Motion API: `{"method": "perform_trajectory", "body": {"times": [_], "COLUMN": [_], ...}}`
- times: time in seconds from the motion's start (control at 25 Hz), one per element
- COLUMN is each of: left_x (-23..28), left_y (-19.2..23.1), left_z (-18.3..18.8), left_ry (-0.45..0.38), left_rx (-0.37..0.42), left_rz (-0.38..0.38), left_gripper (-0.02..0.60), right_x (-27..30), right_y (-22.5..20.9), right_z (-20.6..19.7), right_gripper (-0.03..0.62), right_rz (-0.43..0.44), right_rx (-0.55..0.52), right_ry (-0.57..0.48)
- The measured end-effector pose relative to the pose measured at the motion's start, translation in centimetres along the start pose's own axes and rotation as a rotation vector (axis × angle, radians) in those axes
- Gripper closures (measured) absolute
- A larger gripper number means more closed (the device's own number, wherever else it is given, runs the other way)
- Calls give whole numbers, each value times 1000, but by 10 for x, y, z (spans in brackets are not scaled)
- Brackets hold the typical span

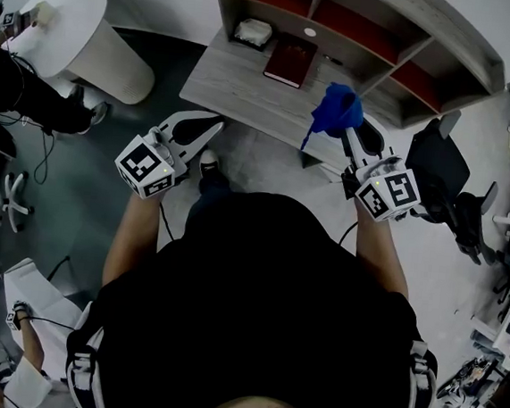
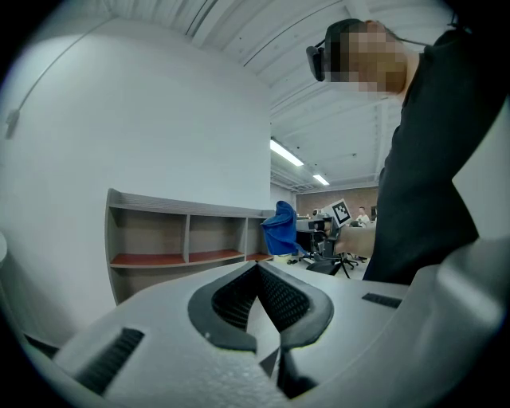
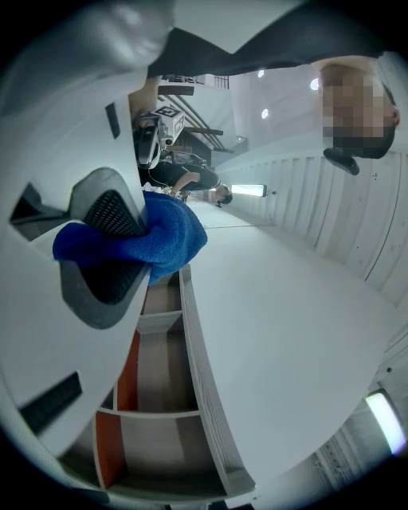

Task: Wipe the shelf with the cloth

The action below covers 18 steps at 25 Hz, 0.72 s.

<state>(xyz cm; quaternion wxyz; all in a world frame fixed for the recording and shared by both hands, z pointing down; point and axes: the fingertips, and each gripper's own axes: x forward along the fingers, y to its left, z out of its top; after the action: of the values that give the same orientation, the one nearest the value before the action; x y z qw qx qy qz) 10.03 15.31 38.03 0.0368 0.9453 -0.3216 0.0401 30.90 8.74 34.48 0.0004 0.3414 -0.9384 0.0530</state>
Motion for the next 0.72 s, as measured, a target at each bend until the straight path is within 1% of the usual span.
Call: {"method": "perform_trajectory", "body": {"times": [0.52, 0.72], "left_x": [-13, -14], "left_y": [29, 42], "left_z": [-14, -15], "left_ry": [14, 13], "left_rx": [-42, -49], "left_rz": [51, 46], "left_gripper": [568, 568], "right_x": [37, 50], "right_y": [-5, -10], "right_z": [-8, -12], "right_gripper": [523, 523], "right_rz": [20, 8], "right_rx": [7, 19], "right_ry": [22, 33]}}
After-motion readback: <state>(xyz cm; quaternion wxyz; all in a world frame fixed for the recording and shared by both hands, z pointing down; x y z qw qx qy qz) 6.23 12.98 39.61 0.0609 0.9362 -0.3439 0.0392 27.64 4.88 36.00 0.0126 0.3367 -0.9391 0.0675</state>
